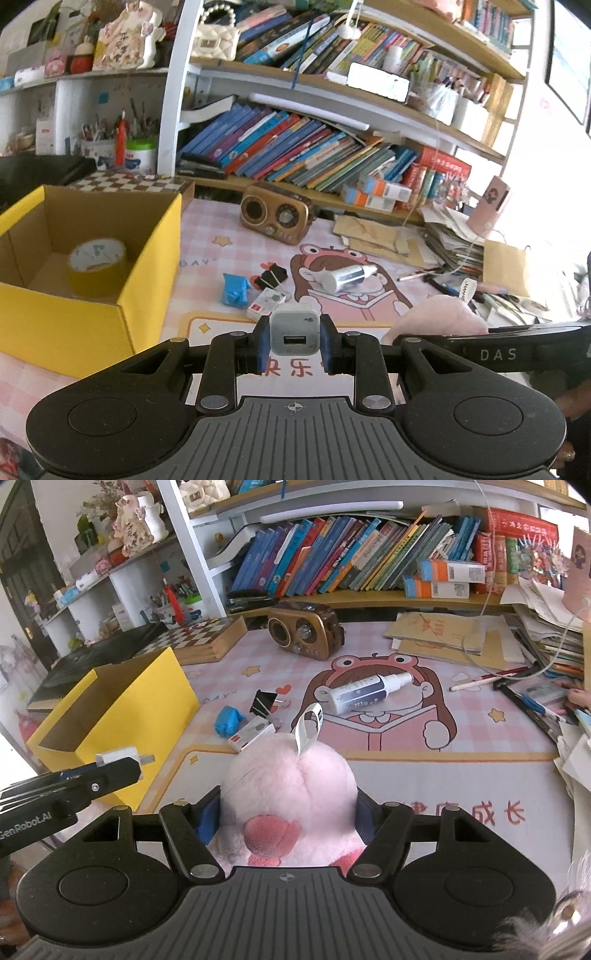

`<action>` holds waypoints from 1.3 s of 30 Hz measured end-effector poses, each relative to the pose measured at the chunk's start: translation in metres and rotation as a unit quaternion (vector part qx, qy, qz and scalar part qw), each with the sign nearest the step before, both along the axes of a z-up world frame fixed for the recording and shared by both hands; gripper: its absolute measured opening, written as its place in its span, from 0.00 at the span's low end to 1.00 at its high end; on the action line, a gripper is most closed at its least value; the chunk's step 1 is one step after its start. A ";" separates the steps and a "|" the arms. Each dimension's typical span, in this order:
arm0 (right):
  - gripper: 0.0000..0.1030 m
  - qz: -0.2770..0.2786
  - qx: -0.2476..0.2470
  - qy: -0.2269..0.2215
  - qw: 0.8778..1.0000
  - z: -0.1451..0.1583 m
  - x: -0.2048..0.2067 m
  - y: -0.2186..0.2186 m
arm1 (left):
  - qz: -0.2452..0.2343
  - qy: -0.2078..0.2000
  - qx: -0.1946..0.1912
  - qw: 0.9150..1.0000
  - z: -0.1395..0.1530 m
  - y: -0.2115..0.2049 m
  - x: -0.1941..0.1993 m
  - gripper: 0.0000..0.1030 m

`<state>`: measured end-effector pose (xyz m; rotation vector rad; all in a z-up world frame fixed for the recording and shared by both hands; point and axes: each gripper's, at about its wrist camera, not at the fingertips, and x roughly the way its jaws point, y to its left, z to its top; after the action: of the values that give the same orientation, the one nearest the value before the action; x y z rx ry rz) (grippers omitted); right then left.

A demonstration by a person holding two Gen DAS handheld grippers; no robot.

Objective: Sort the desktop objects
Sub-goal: 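Lift and carry the pig and charger cube toward the yellow box with both tools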

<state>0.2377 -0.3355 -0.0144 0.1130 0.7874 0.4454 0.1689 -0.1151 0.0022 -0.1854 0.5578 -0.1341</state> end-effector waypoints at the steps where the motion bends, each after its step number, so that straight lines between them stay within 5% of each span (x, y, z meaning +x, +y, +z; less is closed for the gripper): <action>1: 0.65 -0.002 -0.001 0.000 1.000 0.001 -0.004 0.003 | -0.001 -0.002 0.000 1.000 0.001 0.003 -0.004 0.25; 39: 0.65 -0.013 0.008 0.016 1.000 0.000 -0.149 0.126 | -0.027 0.003 -0.009 1.000 0.002 0.120 -0.133 0.25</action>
<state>0.0891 -0.2092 -0.0142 0.1460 0.8135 0.4257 0.0360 0.0045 0.0043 -0.1877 0.5672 -0.1901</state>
